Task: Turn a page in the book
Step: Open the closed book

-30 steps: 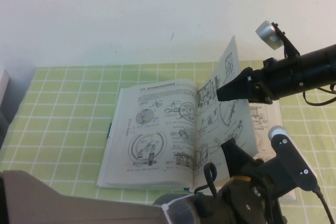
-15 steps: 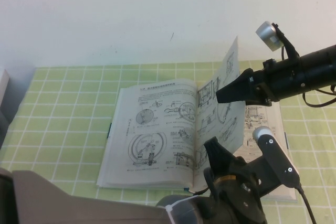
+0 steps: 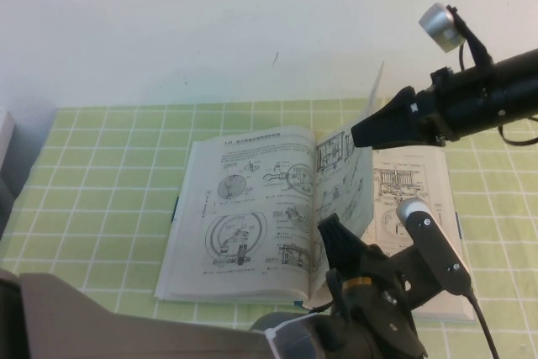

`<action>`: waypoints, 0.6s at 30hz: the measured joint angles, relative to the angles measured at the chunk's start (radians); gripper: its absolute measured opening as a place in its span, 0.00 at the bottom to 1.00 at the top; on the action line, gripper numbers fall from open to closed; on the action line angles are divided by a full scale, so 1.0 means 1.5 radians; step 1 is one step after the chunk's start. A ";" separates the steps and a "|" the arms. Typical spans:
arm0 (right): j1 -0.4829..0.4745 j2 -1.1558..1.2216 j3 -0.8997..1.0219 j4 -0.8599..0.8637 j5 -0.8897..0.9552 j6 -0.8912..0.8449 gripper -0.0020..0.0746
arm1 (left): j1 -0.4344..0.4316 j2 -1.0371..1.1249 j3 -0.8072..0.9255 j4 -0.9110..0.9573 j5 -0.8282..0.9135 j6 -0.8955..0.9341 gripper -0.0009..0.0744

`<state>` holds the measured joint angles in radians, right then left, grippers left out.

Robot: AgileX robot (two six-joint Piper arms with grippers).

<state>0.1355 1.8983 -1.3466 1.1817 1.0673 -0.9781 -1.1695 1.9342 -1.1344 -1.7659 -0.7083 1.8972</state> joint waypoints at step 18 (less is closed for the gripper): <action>-0.030 -0.064 0.018 -0.394 0.034 0.161 0.35 | 0.074 0.000 0.000 0.000 0.034 -0.040 0.01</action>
<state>0.0904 1.8024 -1.3194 0.5900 1.1180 -0.7368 -1.0589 1.9342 -1.1344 -1.7659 -0.6566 1.8378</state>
